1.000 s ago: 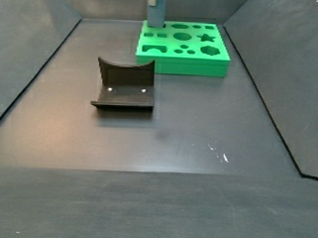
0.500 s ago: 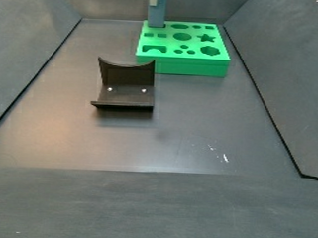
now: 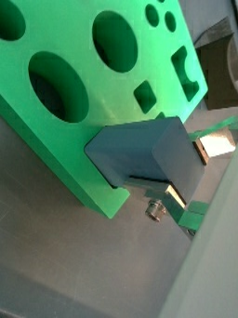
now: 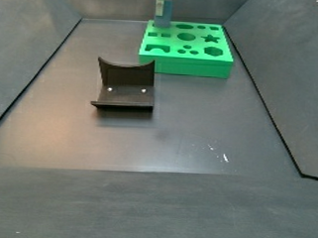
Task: Insert the rectangle object.
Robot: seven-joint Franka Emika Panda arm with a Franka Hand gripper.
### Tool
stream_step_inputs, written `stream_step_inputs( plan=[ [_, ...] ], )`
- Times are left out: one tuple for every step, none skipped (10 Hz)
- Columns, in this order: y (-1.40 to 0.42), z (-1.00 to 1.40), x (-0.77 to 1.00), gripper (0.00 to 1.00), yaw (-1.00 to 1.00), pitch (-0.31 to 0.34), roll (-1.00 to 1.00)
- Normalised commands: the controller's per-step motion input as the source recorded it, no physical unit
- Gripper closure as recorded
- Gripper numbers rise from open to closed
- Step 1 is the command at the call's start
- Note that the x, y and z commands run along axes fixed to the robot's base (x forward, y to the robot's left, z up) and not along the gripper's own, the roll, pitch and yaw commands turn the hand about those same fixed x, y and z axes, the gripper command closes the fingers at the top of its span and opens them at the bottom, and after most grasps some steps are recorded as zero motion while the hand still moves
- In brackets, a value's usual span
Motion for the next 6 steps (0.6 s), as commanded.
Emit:
stream_step_inputs(
  plan=[
    [0.00,-0.26,0.10,1.00,0.00,0.017,0.00],
    [0.00,-0.35,0.14,1.00,-0.01,0.051,-0.02],
    [0.00,-0.39,0.14,1.00,-0.11,0.073,0.00],
    [-0.03,-0.23,0.23,1.00,-0.38,0.076,0.00],
    [0.00,0.00,0.09,1.00,0.00,0.000,-0.03],
    [0.00,0.00,0.00,1.00,0.00,0.000,0.00]
  ],
)
